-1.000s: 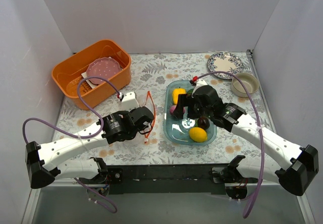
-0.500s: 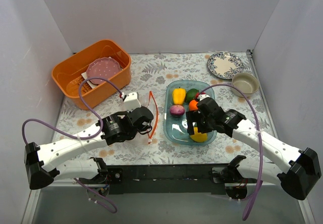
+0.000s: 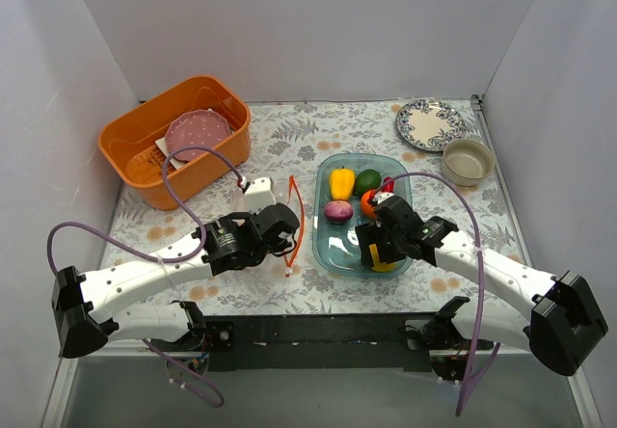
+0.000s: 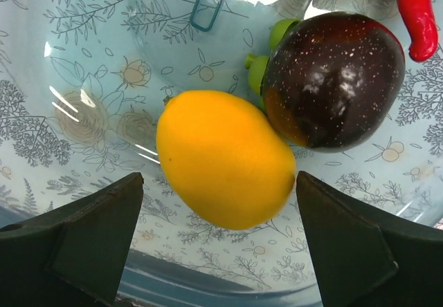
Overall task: Place the food in the zip-top bag and seal the zipper
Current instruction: Pick up the fake fruit from the bin.
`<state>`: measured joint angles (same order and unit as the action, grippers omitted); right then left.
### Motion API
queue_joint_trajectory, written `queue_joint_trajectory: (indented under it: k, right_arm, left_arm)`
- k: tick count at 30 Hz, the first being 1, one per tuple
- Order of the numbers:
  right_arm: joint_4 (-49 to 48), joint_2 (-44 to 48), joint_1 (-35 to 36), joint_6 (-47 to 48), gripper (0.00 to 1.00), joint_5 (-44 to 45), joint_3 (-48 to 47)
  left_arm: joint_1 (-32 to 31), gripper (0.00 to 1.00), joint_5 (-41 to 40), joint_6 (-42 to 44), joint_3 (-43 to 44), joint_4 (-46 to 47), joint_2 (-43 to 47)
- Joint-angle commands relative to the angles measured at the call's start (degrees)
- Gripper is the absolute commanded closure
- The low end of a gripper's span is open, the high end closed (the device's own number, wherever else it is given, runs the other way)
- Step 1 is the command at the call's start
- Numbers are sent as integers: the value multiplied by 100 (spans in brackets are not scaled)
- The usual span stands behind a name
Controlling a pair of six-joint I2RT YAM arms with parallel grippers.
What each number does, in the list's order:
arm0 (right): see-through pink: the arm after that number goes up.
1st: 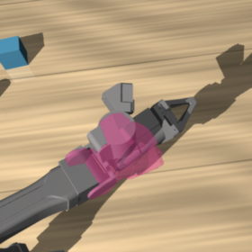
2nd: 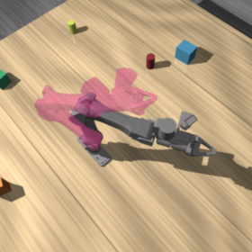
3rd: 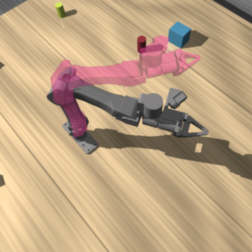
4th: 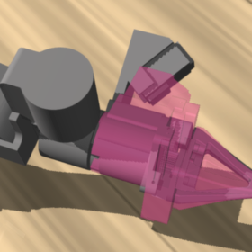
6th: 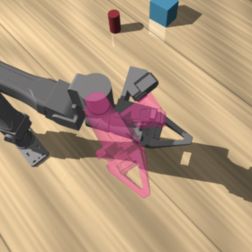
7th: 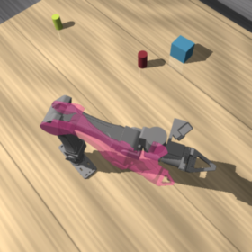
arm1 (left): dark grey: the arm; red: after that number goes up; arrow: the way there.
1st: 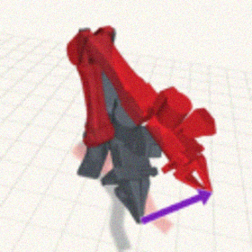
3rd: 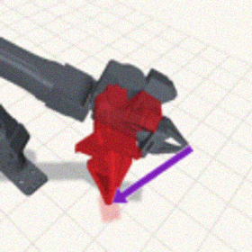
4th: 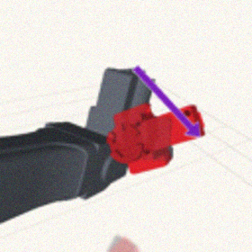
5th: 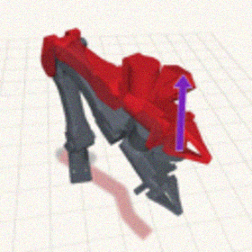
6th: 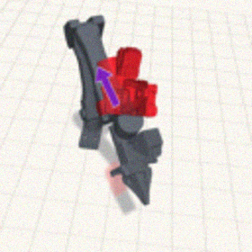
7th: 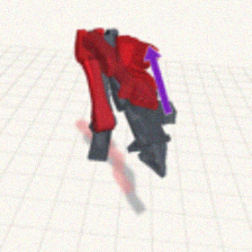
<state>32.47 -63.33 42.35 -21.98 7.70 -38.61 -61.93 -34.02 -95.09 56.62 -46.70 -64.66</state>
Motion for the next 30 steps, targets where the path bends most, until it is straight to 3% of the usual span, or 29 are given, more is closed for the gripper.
queue_joint_trajectory:
  k: [1,6,13,26,29,30]
  right_arm:
    - [-478,-179,-69,220,2,-85,11]
    - [-742,-285,-78,211,4,-410,82]
    - [-997,-408,-78,97,32,-920,178]
    - [-953,-830,-78,53,28,-1060,170]
    - [-1049,-848,-78,1,48,-1157,152]
    - [-1067,-830,-78,-8,60,-1175,143]
  left_arm:
    - [50,98,-8,87,218,38,-37]
    - [50,98,-34,140,262,29,-117]
    - [50,98,-34,70,200,-6,-64]
    - [58,97,-34,78,156,12,-38]
    - [58,97,-26,78,121,29,-11]
    - [58,97,-26,78,112,38,-2]
